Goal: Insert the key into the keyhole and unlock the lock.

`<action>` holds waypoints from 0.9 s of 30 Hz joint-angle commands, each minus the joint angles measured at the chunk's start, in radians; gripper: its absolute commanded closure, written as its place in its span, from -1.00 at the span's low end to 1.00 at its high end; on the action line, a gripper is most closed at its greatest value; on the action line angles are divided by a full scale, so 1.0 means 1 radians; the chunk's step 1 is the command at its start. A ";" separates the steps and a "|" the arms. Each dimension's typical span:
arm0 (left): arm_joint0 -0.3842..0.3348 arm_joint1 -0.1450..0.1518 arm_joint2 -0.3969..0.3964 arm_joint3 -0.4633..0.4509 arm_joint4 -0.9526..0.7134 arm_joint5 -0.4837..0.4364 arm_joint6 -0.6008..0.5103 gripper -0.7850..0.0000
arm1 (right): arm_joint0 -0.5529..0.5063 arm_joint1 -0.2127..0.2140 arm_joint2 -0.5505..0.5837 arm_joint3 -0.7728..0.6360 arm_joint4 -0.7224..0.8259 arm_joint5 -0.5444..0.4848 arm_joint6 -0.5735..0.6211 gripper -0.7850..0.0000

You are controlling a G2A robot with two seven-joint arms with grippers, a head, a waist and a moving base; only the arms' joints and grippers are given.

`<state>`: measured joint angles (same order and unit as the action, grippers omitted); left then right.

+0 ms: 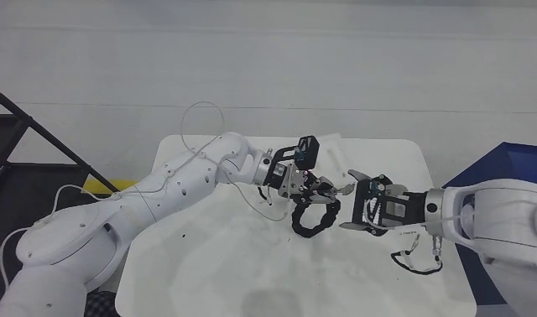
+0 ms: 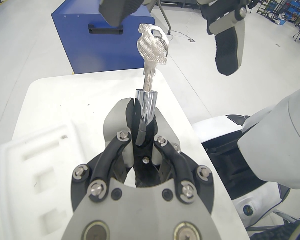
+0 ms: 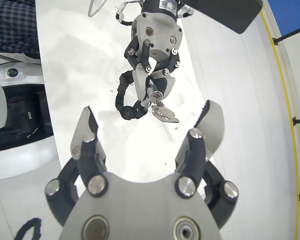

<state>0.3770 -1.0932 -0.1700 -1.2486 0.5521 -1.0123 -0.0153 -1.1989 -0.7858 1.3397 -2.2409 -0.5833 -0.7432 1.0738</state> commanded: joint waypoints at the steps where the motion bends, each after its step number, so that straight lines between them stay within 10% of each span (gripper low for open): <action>1: 0.001 -0.001 0.000 0.000 -0.001 0.000 0.000 1.00 | 0.004 0.001 -0.002 -0.003 -0.016 -0.001 -0.009 0.00; 17: 0.004 0.000 0.000 -0.009 0.009 0.000 0.018 1.00 | -0.003 0.009 -0.014 -0.029 -0.113 0.018 -0.053 1.00; 27: 0.005 0.000 0.000 -0.017 0.021 0.000 0.026 1.00 | -0.025 0.013 -0.010 -0.016 -0.011 0.171 -0.011 1.00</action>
<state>0.3817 -1.0932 -0.1700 -1.2653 0.5717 -1.0123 0.0096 -1.2211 -0.7727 1.3289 -2.2589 -0.6128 -0.5999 1.0617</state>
